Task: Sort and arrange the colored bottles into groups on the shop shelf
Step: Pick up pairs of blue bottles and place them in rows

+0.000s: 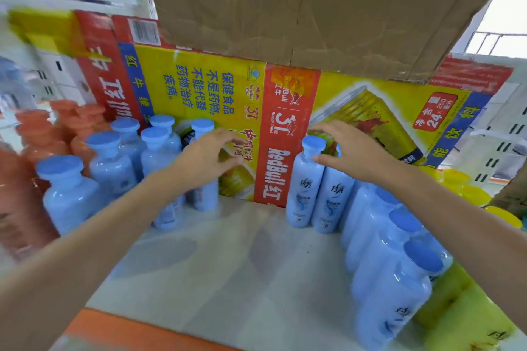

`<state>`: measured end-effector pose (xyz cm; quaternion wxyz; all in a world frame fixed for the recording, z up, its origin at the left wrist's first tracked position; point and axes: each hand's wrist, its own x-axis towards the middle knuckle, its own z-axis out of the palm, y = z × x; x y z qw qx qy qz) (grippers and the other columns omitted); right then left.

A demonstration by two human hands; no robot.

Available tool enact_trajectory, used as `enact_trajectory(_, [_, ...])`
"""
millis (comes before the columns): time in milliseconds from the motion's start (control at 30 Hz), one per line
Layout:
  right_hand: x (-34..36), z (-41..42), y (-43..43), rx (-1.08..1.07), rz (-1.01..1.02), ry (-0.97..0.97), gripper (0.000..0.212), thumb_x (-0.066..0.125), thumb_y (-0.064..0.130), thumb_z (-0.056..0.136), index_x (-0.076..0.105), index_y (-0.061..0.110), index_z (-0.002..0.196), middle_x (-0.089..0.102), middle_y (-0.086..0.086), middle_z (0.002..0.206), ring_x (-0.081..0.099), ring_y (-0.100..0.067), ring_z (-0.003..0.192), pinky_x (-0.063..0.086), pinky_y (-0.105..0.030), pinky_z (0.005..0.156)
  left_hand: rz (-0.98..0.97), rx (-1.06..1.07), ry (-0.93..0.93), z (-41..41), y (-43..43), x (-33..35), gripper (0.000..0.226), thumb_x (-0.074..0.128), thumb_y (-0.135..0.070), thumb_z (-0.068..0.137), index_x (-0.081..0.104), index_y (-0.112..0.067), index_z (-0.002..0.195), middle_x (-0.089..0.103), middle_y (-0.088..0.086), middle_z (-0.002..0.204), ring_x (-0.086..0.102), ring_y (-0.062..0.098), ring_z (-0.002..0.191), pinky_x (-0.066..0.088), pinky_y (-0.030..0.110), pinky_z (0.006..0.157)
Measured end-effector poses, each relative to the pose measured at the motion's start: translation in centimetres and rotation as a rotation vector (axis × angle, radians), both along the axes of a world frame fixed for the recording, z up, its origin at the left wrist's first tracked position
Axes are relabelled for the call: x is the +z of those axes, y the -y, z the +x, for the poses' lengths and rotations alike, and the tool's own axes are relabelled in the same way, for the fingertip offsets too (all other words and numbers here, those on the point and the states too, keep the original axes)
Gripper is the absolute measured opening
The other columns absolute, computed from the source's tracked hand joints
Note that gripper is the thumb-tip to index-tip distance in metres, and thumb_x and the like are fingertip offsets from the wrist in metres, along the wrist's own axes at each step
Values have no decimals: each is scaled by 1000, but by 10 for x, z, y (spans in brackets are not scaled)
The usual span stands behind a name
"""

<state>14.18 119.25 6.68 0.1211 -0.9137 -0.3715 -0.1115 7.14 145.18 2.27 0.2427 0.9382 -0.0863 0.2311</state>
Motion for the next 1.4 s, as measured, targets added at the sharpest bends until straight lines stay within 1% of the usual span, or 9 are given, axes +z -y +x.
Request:
enact_trajectory(133, [10, 0, -40, 124, -37, -11, 53, 61, 36, 86, 42, 25, 134, 44, 0, 137, 40, -17, 127, 32, -31, 102, 14, 93, 15, -17, -41, 24, 32, 65, -20, 83, 60, -11, 114, 61, 4, 110, 56, 18, 94, 43, 30, 87])
enact_trajectory(367, [11, 9, -130, 250, -110, -52, 56, 60, 36, 87, 37, 25, 137, 40, -1, 141, 39, -17, 128, 34, -34, 103, 121, 263, -102, -24, -100, 41, 32, 65, -22, 84, 60, -10, 113, 62, 9, 114, 57, 24, 104, 44, 37, 92])
enact_trajectory(500, [11, 14, -178, 277, -169, -41, 56, 58, 35, 89, 36, 22, 139, 39, -2, 143, 38, -19, 130, 33, -34, 104, 212, 224, -293, -16, -121, 46, 37, 66, -28, 82, 60, -12, 115, 62, 6, 116, 57, 20, 104, 45, 30, 90])
enact_trajectory(633, [8, 19, -213, 277, -228, -9, 51, 55, 31, 92, 37, 24, 139, 41, -2, 141, 40, -21, 128, 36, -35, 100, 302, 129, -391, -7, -131, 53, 39, 69, -31, 79, 61, -12, 113, 62, 4, 114, 52, 12, 94, 33, 16, 73])
enact_trajectory(733, [5, 21, -230, 248, -285, 53, 47, 56, 30, 91, 43, 23, 135, 48, -8, 127, 44, -25, 120, 40, -36, 91, 308, 72, -409, -1, -135, 57, 41, 72, -33, 76, 61, -12, 110, 62, 4, 110, 49, 9, 90, 32, 16, 72])
enact_trajectory(1000, [14, 21, -238, 198, -304, 6, 37, 67, 28, 82, 55, 19, 117, 52, -7, 118, 49, -24, 110, 37, -31, 81, 382, -12, -355, 0, -142, 55, 44, 71, -34, 77, 59, -11, 113, 60, 3, 110, 47, 9, 88, 32, 16, 74])
enact_trajectory(1133, [11, 14, -231, 167, -232, -60, 32, 68, 26, 81, 56, 21, 111, 55, -5, 116, 50, -22, 107, 35, -29, 74, 452, -22, -300, -4, -138, 52, 39, 62, -33, 85, 57, -11, 116, 60, 6, 115, 52, 16, 98, 34, 22, 75])
enact_trajectory(1267, [12, 5, -214, 135, -154, -73, 30, 68, 22, 79, 62, 23, 108, 57, -1, 112, 52, -17, 105, 33, -26, 72, 500, -26, -264, -8, -130, 49, 42, 58, -35, 87, 52, -15, 123, 55, 5, 127, 51, 22, 113, 39, 30, 91])
enact_trajectory(1400, [23, -6, -189, 89, -136, -95, 29, 68, 19, 77, 65, 21, 106, 52, 2, 99, 54, -17, 100, 39, -28, 72, 558, -88, -255, -5, -111, 59, 44, 58, -37, 87, 51, -16, 125, 54, 3, 126, 49, 21, 113, 37, 26, 88])
